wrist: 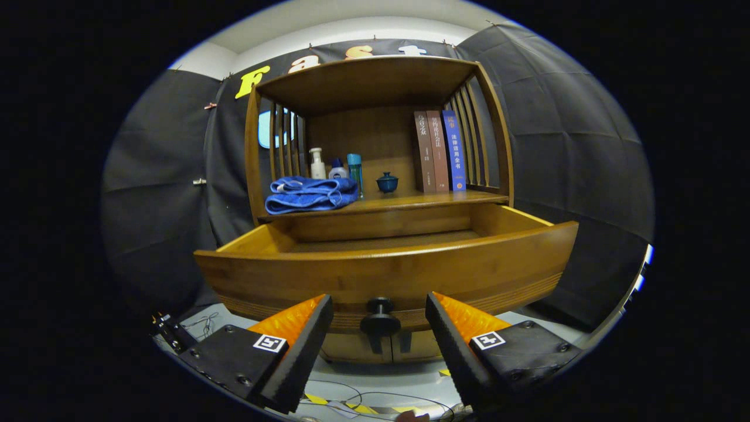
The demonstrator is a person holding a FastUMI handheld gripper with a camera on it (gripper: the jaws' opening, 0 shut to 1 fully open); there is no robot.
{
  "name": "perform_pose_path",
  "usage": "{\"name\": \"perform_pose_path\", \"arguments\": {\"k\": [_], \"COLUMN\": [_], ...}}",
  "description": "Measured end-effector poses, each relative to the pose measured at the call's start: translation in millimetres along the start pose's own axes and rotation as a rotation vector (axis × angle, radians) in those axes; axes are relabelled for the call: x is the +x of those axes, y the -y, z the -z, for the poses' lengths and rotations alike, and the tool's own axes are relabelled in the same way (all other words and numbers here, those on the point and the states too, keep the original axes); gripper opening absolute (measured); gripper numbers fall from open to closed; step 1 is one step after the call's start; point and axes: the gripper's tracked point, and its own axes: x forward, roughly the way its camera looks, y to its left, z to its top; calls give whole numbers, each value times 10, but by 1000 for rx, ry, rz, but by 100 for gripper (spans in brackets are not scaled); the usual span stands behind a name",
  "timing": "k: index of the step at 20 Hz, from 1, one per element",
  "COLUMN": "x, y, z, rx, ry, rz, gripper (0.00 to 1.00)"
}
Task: Pull open the drawer, take out the items inside it, and place them on the countertop above the cabinet.
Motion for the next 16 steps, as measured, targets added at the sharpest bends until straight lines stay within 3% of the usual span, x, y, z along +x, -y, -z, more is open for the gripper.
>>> {"name": "perform_pose_path", "arguments": {"k": [6,9,12,16], "x": [32,273,617,1191], "y": [-27,119,136,254], "z": [-772,-1028,-1068,-767], "rx": [9,34,67,26], "ry": [-28,-106,-238,-477], "rz": [-45,-16,-37,-43], "gripper": [99,99,99,99]}}
